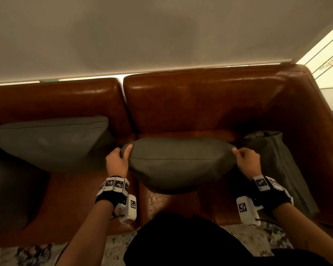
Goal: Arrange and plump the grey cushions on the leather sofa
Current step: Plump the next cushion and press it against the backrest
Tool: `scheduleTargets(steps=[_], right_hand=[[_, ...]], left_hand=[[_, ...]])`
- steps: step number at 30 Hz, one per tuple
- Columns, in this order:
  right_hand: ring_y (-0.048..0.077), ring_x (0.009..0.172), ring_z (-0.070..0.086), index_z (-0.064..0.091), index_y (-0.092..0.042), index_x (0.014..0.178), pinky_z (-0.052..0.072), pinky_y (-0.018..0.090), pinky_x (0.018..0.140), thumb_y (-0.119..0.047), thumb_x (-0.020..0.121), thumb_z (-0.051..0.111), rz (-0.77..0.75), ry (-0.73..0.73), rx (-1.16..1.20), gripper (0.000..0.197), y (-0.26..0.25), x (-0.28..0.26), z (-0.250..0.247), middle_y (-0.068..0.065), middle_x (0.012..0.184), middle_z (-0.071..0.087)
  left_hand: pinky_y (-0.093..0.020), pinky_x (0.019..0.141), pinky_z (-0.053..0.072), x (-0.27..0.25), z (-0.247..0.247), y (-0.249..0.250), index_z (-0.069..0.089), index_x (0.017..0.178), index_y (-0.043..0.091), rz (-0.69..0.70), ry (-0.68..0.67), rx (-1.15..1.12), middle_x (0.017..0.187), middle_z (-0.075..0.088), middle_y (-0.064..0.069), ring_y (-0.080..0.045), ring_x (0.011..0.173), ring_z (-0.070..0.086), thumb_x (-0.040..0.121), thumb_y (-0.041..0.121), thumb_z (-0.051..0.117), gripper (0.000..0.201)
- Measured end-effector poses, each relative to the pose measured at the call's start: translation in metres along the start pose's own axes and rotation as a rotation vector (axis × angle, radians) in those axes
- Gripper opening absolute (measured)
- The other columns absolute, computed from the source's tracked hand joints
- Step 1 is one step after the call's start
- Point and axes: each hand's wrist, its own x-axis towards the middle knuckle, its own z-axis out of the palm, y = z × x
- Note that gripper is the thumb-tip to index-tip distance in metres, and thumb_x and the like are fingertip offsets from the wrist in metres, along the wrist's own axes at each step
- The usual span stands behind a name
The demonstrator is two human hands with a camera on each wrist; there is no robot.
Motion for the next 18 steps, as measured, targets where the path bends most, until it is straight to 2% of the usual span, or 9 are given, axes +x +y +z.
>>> scheduleTargets(steps=[3,5,7,8,10,12,14,16,18], right_hand=[[0.039,0.127,0.038,0.043,-0.007,0.132,0.032,0.050,0.101,-0.045,0.089,0.053,0.015,-0.064,-0.352,0.058,-0.013,0.003,0.003,0.020,0.134,0.042],[0.031,0.141,0.018,0.017,-0.021,0.149,0.019,0.054,0.109,-0.069,0.074,0.054,-0.300,-0.117,-0.388,0.096,-0.043,-0.012,0.019,0.008,0.153,0.020],[0.019,0.147,0.002,0.007,-0.028,0.150,0.005,0.053,0.114,-0.079,0.061,0.052,-0.579,-0.292,-0.307,0.112,-0.079,-0.035,0.038,-0.005,0.158,0.010],[0.015,0.147,0.003,0.012,-0.026,0.150,0.002,0.051,0.115,-0.073,0.065,0.055,-0.640,-0.357,-0.279,0.106,-0.090,-0.041,0.048,-0.007,0.158,0.013],[0.016,0.140,0.032,0.042,-0.018,0.138,0.008,0.043,0.117,-0.045,0.081,0.062,-0.677,-0.329,-0.185,0.066,-0.098,-0.042,0.060,0.002,0.147,0.043],[0.017,0.108,0.060,0.064,-0.016,0.107,0.025,0.043,0.114,-0.036,0.085,0.062,-0.701,-0.205,-0.098,0.030,-0.094,-0.039,0.061,0.005,0.109,0.069],[0.017,0.086,0.064,0.067,-0.013,0.092,0.039,0.039,0.103,-0.035,0.084,0.065,-0.676,-0.185,0.004,0.023,-0.095,-0.042,0.051,0.003,0.088,0.071],[0.016,0.088,0.066,0.070,-0.011,0.091,0.047,0.027,0.093,-0.027,0.081,0.070,-0.675,-0.192,0.153,0.019,-0.105,-0.048,0.031,0.004,0.092,0.073],[0.005,0.098,0.065,0.070,-0.015,0.101,0.046,0.014,0.090,-0.018,0.079,0.072,-0.638,-0.207,0.389,0.022,-0.115,-0.055,0.004,-0.001,0.102,0.071]], left_hand=[[-0.040,0.063,0.042,-0.009,0.012,0.018,0.043,0.059,0.008,0.139,-0.061,0.053,0.060,0.049,-0.012,-0.034,0.063,0.054,0.088,0.042,0.055,0.047],[-0.037,0.061,0.042,-0.023,0.020,0.047,0.040,0.057,0.012,0.256,-0.107,0.068,0.059,0.050,-0.010,-0.033,0.062,0.055,0.087,0.049,0.052,0.049],[-0.035,0.058,0.041,-0.041,0.030,0.078,0.036,0.056,0.018,0.405,-0.141,0.090,0.058,0.052,-0.009,-0.030,0.061,0.056,0.083,0.056,0.045,0.048],[-0.034,0.057,0.040,-0.050,0.033,0.093,0.036,0.056,0.019,0.463,-0.152,0.092,0.058,0.052,-0.008,-0.027,0.060,0.055,0.083,0.057,0.044,0.047],[-0.032,0.057,0.038,-0.059,0.031,0.106,0.040,0.054,0.016,0.455,-0.173,-0.038,0.055,0.048,-0.004,-0.019,0.055,0.051,0.084,0.056,0.043,0.050],[-0.025,0.061,0.042,-0.051,0.016,0.098,0.053,0.057,0.010,0.253,-0.100,-0.363,0.057,0.053,-0.002,-0.010,0.056,0.052,0.092,0.048,0.041,0.052],[-0.020,0.075,0.045,-0.028,-0.003,0.062,0.064,0.074,0.007,-0.002,0.009,-0.451,0.075,0.065,-0.008,-0.008,0.072,0.060,0.098,0.039,0.036,0.049],[-0.033,0.097,0.041,-0.004,-0.018,0.011,0.063,0.105,0.003,-0.241,0.007,-0.249,0.110,0.064,-0.019,-0.027,0.107,0.057,0.099,0.037,0.033,0.046],[-0.044,0.111,0.028,0.007,-0.030,-0.033,0.043,0.133,0.004,-0.534,-0.122,-0.008,0.138,0.042,-0.028,-0.040,0.130,0.038,0.096,0.048,0.031,0.059]])
